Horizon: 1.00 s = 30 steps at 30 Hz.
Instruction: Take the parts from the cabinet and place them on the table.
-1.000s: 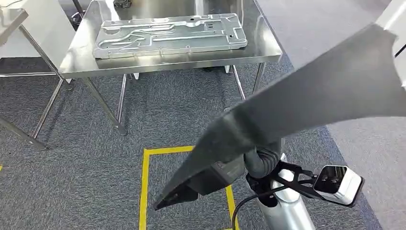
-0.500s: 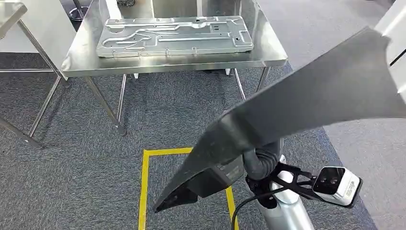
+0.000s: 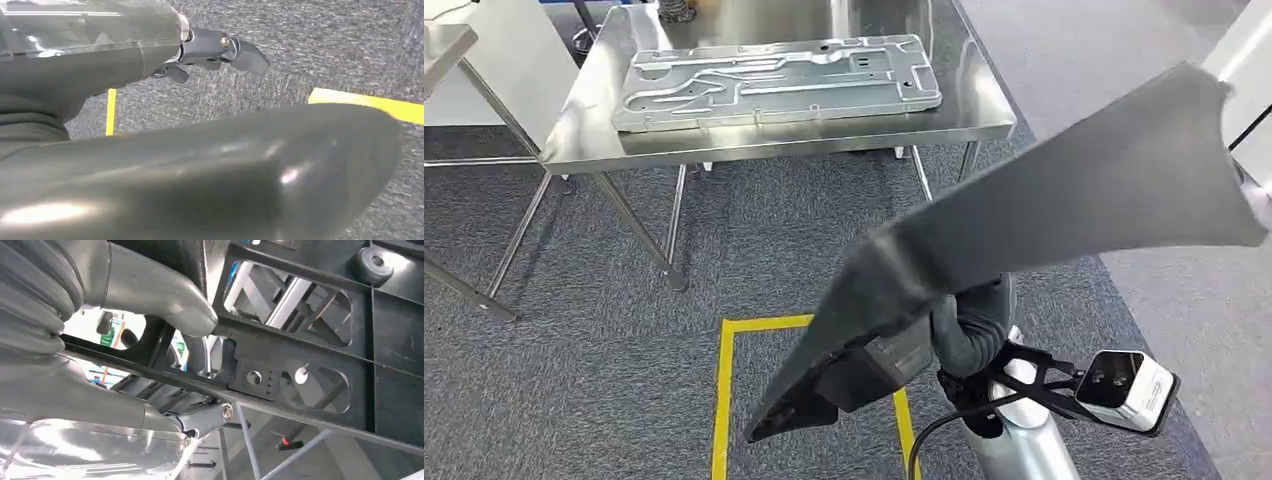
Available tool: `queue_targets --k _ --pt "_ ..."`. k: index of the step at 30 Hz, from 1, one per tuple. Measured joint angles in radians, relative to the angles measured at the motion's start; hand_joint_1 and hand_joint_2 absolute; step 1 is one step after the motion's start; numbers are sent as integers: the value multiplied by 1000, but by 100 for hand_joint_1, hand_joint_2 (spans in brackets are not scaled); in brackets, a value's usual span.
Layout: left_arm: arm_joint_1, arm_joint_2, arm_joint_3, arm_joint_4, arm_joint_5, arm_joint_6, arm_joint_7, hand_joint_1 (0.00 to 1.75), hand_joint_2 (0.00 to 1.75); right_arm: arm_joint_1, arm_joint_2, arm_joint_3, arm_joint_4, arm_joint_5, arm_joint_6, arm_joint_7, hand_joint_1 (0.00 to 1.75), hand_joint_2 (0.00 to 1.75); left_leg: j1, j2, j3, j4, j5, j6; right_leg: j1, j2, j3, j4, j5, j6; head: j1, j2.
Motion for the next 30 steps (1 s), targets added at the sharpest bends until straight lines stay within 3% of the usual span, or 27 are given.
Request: queue_targets --k 1,3,4,5,8,10,11,13,14,15,16,17,19,20,23,25,26,27,29,30 --pt "1 0 0 0 0 0 0 0 0 1 0 0 0 0 1 0 150 175 0 0 16 -48 42 1 0 2 5 1 -4 2 0 0" --pt "-1 1 0 0 0 0 0 0 0 0 0 0 0 -1 2 0 150 175 0 1 95 -225 146 7 0 2 20 5 -16 7 0 0" --pt "0 2 0 0 -1 0 0 0 0 0 0 0 0 -3 1 0 150 175 0 3 127 -303 172 13 0 2 25 6 -22 11 0 0" --pt "-1 2 0 0 -1 0 0 0 0 0 0 -2 0 -3 1 0 150 175 -8 2 138 -319 157 21 7 3 24 11 -27 18 0 0" --pt "-2 2 0 0 -4 0 0 0 0 0 0 -3 0 -5 0 0 150 175 -10 0 135 -315 153 38 3 2 26 4 -29 31 0 0" --pt "-1 1 0 0 -5 0 0 0 0 0 0 -4 -3 -7 0 0 150 175 -1 0 149 -329 157 51 4 3 28 25 -44 45 0 0" --pt "-2 1 0 0 -6 -1 0 0 0 -2 0 -5 -4 -7 0 0 150 175 0 2 152 -330 154 58 2 2 -1 78 -74 48 0 0" --pt "-4 1 0 0 -7 -2 0 0 0 2 -1 -6 -5 -8 0 0 150 175 -2 1 155 -330 149 63 -4 2 -95 248 -145 55 0 0" --pt "-3 2 0 0 -7 -2 -1 0 0 5 -1 -7 -5 -8 -1 0 150 175 -2 1 157 -329 146 63 -6 2 -140 319 -162 57 0 0" --pt "-2 2 0 0 -8 -2 0 0 0 7 -2 -8 -5 -8 -1 0 150 175 -2 0 161 -329 142 63 -7 2 -163 343 -153 57 0 0" --pt "0 2 0 0 -10 -3 0 0 0 8 -2 -10 -5 -8 -1 0 150 175 -2 -1 168 -329 137 61 -7 1 -160 315 -120 57 0 0" --pt "0 2 0 0 -13 -5 -1 0 0 8 -2 -11 -5 -8 -1 0 150 175 -2 -2 177 -329 132 59 -7 1 -132 243 -67 54 0 0" --pt "-2 1 0 0 -14 -6 -2 0 0 8 -2 -12 -6 -7 -1 0 150 175 -2 -4 194 -330 118 53 -3 1 -48 46 42 39 0 0" --pt "-2 -1 0 0 -14 -6 -2 0 0 8 -2 -13 -6 -7 -1 0 150 175 -6 -4 195 -328 113 46 3 1 -35 24 24 35 0 0" --pt "-4 0 0 0 -15 -6 -3 0 0 9 -3 -14 -7 -6 -1 0 150 175 -1 -2 197 -333 107 30 10 5 -39 18 21 26 0 0" --pt "-6 3 0 0 -15 -5 -3 0 0 10 -3 -16 -10 -6 -1 0 150 175 -3 -1 207 -329 95 20 -4 4 -19 -3 23 18 0 0" --pt "-6 0 0 0 -16 -5 -4 0 0 9 -3 -16 -11 -5 -1 0 150 175 -4 0 191 -288 75 16 -5 2 -8 -7 18 10 -1 0" --pt "-6 0 0 0 -15 -5 -3 0 0 8 -2 -16 -12 -5 -1 0 150 175 -1 0 155 -218 43 13 -4 0 -4 -8 15 6 -1 0" --pt "-6 2 0 0 -15 -5 -3 0 0 13 -3 -16 -11 -3 -1 0 150 175 1 0 59 -57 -14 5 -2 -1 2 -7 7 3 -1 0" --pt "-5 2 0 0 -15 -5 -3 0 0 14 -3 -16 -11 -3 -1 0 150 175 1 0 27 -13 -17 3 -2 0 6 -7 3 2 -1 0"
